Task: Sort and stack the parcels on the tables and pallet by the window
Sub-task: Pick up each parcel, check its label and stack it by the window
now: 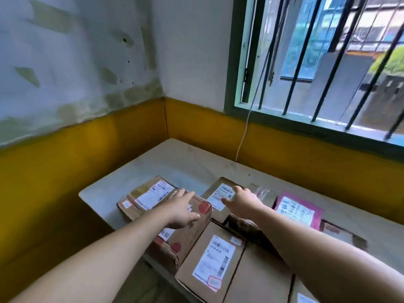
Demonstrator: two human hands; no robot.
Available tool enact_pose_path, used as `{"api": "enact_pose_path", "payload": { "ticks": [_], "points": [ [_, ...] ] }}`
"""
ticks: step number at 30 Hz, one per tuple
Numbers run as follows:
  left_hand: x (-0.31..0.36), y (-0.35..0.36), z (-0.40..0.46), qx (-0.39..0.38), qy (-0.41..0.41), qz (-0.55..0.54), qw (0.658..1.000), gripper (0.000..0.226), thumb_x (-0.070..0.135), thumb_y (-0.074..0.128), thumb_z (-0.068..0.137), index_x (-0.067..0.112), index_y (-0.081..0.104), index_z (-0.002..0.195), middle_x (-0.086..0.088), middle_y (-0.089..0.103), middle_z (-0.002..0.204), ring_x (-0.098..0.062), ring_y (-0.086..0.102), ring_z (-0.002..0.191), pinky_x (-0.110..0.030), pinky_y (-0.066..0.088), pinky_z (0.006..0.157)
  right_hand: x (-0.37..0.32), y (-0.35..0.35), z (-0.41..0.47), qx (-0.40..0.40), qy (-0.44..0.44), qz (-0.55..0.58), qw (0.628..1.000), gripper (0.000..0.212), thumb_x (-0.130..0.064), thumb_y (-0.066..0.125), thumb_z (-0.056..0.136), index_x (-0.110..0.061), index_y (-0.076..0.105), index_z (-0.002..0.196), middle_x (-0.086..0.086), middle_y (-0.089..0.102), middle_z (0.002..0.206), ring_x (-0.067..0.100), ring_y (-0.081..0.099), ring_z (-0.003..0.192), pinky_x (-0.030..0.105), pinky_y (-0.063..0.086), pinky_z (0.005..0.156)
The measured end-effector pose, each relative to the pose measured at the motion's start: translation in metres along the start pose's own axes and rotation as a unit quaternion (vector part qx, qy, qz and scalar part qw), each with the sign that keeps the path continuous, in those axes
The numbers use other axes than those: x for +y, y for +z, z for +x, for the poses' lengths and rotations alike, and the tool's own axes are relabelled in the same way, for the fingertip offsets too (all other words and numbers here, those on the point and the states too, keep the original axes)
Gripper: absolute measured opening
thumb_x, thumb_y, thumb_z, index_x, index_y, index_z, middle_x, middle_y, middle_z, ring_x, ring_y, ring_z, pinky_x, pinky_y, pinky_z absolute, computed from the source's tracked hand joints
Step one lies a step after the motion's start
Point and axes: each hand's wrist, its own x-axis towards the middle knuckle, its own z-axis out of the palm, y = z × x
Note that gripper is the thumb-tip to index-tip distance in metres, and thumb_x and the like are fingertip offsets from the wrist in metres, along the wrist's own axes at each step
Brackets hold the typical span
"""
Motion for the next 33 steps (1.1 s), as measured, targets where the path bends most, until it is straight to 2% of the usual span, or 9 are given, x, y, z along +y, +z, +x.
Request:
{"api": "enact_pose_path", "payload": {
  "ticks": [4, 9, 17, 23, 29, 33],
  "points": [
    [-0.021, -0.014, 0.027, -0.032, 0.037, 0.025, 0.999, 0.080, 0.047, 0.055, 0.092, 0.027, 0.008, 0.154, -0.002, -0.003, 0.162, -0.023, -0.001, 0.149, -0.046, 0.013, 0.120, -0.020, 0.012, 0.012, 0.003, 0.037, -0.004, 0.999, 0.069, -0.059, 0.046, 0.095, -0.020, 0.031, 0.150, 0.013, 0.044, 0.143, 0.031, 0.049, 0.123, 0.044, 0.048, 0.101],
    [-0.025, -0.017, 0.073, -0.061, 0.070, 0.037, 0.995, 0.082, 0.051, 0.052, 0.092, 0.026, 0.005, 0.155, -0.004, -0.003, 0.162, -0.024, -0.002, 0.149, -0.044, 0.010, 0.120, -0.026, 0.024, 0.036, 0.004, 0.066, 0.005, 0.998, 0.072, -0.059, 0.046, 0.094, -0.023, 0.026, 0.153, 0.013, 0.042, 0.146, 0.031, 0.046, 0.127, 0.043, 0.045, 0.103],
    [-0.023, 0.000, 0.162, -0.106, 0.050, 0.041, 0.992, 0.081, 0.054, 0.050, 0.092, 0.023, 0.010, 0.154, -0.006, 0.001, 0.162, -0.024, 0.002, 0.149, -0.041, 0.010, 0.120, -0.008, 0.045, 0.105, -0.034, 0.120, 0.055, 0.991, 0.071, -0.056, 0.048, 0.095, -0.019, 0.028, 0.152, 0.015, 0.039, 0.145, 0.033, 0.045, 0.129, 0.041, 0.042, 0.105],
    [-0.027, 0.014, 0.216, -0.144, 0.044, 0.050, 0.987, 0.085, 0.051, 0.057, 0.089, 0.020, 0.011, 0.154, -0.011, 0.005, 0.161, -0.027, 0.007, 0.148, -0.039, 0.012, 0.120, -0.009, 0.057, 0.146, -0.056, 0.147, 0.084, 0.984, 0.070, -0.051, 0.049, 0.095, -0.019, 0.024, 0.153, 0.014, 0.026, 0.154, 0.034, 0.032, 0.138, 0.040, 0.034, 0.111],
    [-0.025, 0.034, 0.252, -0.210, 0.074, 0.056, 0.973, 0.098, 0.048, 0.066, 0.084, 0.026, 0.001, 0.154, -0.017, 0.000, 0.160, -0.029, 0.002, 0.148, -0.038, 0.009, 0.120, -0.008, 0.071, 0.172, -0.059, 0.216, 0.094, 0.970, 0.084, -0.051, 0.054, 0.094, -0.021, 0.008, 0.158, 0.013, 0.001, 0.164, 0.043, 0.009, 0.147, 0.044, 0.021, 0.118],
    [-0.028, 0.046, 0.266, -0.242, 0.091, 0.065, 0.964, 0.103, 0.048, 0.066, 0.082, 0.028, -0.005, 0.153, -0.014, 0.000, 0.161, -0.033, 0.009, 0.147, -0.040, 0.016, 0.119, 0.002, 0.076, 0.181, -0.044, 0.275, 0.133, 0.951, 0.094, -0.049, 0.063, 0.090, -0.022, 0.003, 0.158, 0.011, -0.010, 0.164, 0.043, 0.008, 0.148, 0.044, 0.020, 0.118]
  ]
}}
